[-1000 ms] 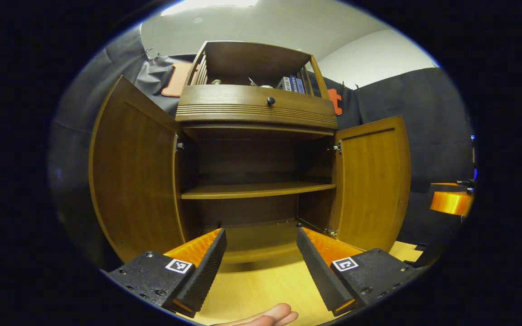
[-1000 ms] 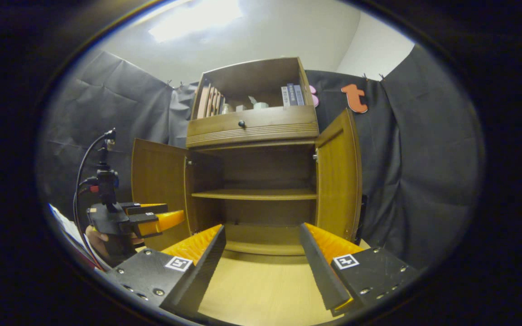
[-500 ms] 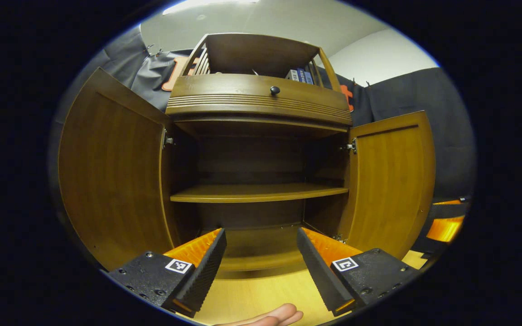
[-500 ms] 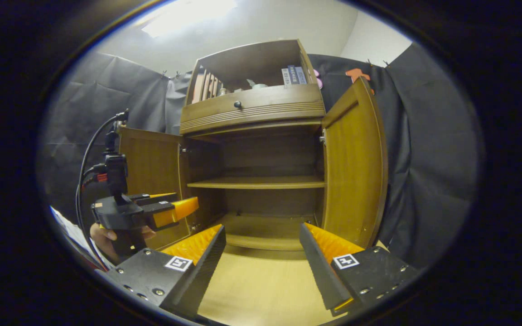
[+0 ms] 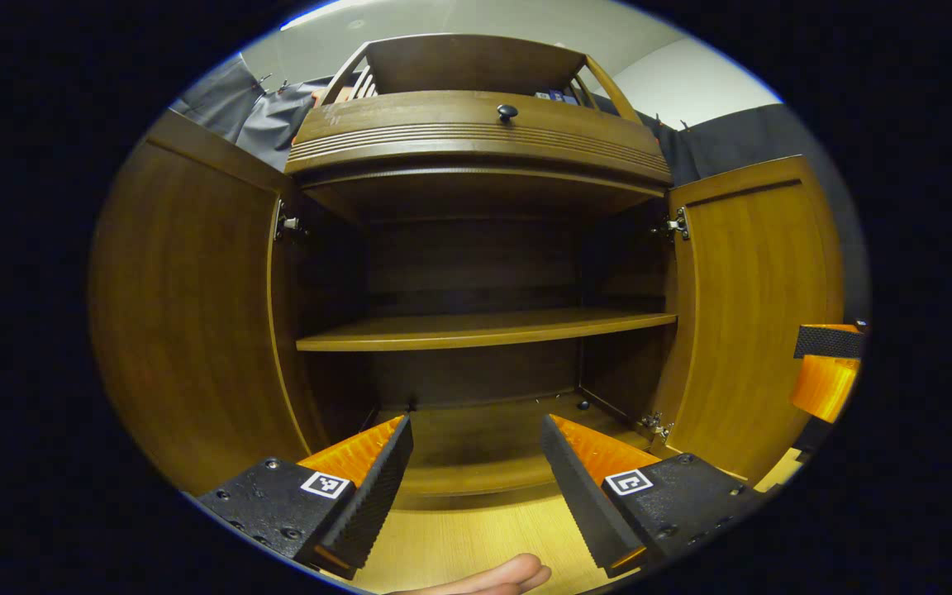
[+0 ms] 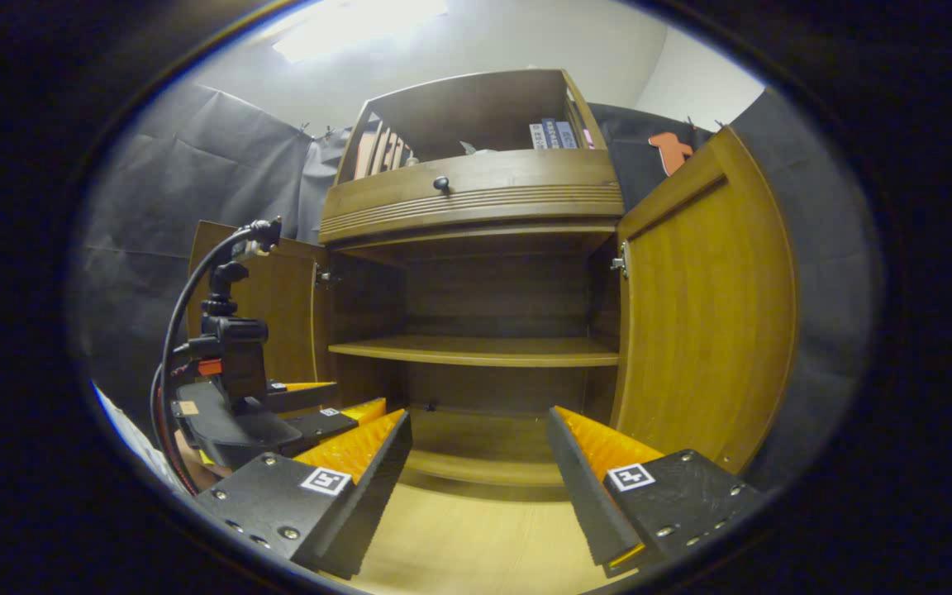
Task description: Open the right door of the double-door shoe cabinet with the right hand, and open the left door with the left hand.
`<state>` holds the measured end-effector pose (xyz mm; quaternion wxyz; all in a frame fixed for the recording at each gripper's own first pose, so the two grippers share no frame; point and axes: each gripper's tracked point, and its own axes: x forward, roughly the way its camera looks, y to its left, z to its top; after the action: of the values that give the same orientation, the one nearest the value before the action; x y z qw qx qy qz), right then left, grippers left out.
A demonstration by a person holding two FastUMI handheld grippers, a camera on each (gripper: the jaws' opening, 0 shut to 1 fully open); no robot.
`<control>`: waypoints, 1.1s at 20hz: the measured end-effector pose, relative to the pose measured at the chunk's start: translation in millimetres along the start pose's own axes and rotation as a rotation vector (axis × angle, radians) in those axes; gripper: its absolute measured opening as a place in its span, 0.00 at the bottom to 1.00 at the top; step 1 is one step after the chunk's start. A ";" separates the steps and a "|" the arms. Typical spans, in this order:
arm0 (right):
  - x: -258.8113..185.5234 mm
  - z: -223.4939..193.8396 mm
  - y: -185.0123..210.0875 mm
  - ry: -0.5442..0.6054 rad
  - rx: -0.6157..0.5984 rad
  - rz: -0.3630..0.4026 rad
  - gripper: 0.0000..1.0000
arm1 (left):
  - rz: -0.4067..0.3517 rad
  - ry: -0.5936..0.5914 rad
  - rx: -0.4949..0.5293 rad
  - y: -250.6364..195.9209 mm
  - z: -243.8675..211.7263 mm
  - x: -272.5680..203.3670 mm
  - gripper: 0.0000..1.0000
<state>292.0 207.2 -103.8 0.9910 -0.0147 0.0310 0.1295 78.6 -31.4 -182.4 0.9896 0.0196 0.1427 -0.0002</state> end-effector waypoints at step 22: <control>22.8 -14.4 35.1 0.026 0.007 0.029 0.97 | -0.004 -0.061 0.002 8.6 20.4 -17.1 0.97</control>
<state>304.2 246.3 -120.4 0.9885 -0.0123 0.0445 0.1437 68.0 -23.7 -157.7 0.9935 0.0202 0.1123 -0.0031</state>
